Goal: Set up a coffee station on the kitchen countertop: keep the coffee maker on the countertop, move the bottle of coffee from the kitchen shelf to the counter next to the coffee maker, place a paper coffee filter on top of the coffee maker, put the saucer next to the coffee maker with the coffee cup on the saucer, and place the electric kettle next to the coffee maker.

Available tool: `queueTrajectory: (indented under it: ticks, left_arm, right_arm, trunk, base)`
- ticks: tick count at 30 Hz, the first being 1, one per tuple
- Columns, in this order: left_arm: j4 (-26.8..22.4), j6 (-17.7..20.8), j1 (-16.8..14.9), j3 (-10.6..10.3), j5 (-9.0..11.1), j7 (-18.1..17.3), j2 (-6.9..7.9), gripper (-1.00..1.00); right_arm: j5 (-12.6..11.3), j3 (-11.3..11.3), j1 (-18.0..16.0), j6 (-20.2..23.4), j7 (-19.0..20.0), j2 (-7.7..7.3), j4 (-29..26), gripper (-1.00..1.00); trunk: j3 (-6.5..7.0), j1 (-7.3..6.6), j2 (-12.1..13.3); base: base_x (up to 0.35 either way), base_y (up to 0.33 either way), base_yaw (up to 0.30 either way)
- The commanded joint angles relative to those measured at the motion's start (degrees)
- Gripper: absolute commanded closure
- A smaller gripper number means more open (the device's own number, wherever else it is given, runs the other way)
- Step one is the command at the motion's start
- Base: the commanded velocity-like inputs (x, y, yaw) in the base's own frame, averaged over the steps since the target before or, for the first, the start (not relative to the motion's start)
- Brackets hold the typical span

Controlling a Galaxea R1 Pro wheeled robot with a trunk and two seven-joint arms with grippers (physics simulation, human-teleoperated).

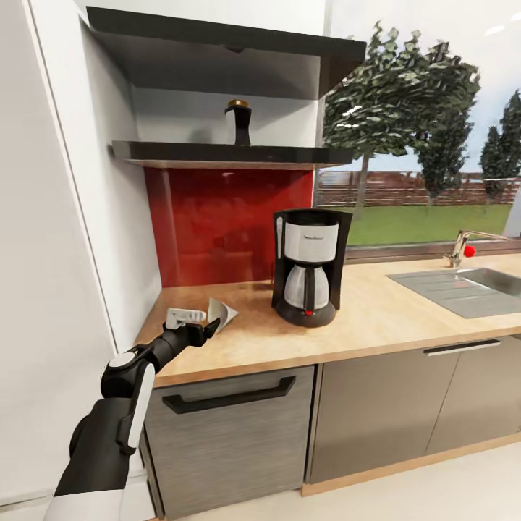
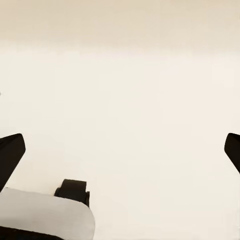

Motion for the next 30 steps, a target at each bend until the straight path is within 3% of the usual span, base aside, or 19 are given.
queueTrajectory:
  ticks: [1, 5, 21, 30]
  left_arm:
    - [-0.1, 0.2, -0.1, 0.2, -0.5, -0.6, -0.08, -1.00]
    - [0.0, 0.2, 0.0, 0.1, -0.5, -0.6, -0.08, -1.00]
    - [0.4, 0.1, 0.0, 0.5, -0.5, -0.5, 0.40, -1.00]
    - [0.4, 0.1, -0.1, 0.4, -0.5, -0.6, 0.61, -1.00]
  right_arm:
    - [1.3, 0.0, -0.1, -0.2, 0.0, 0.06, 0.3, -1.00]
    - [4.5, 0.0, 0.0, -0.2, 0.0, 0.27, 0.8, -1.00]
    - [5.2, 0.0, 0.0, -0.1, 0.0, 0.41, 1.0, -1.00]
    - [5.4, 0.0, 0.0, -0.2, 0.0, 1.66, 5.3, -1.00]
  trunk:
    - [-0.07, 0.01, 0.0]
    - [-0.07, 0.01, 0.0]
    - [-0.07, 0.01, 0.0]
    - [-0.20, 0.01, 0.0]
  base:
    - [0.126, -0.109, 0.000]
    - [0.054, -0.048, 0.000]
    - [0.046, -0.049, 0.000]
    - [0.058, 0.000, 0.000]
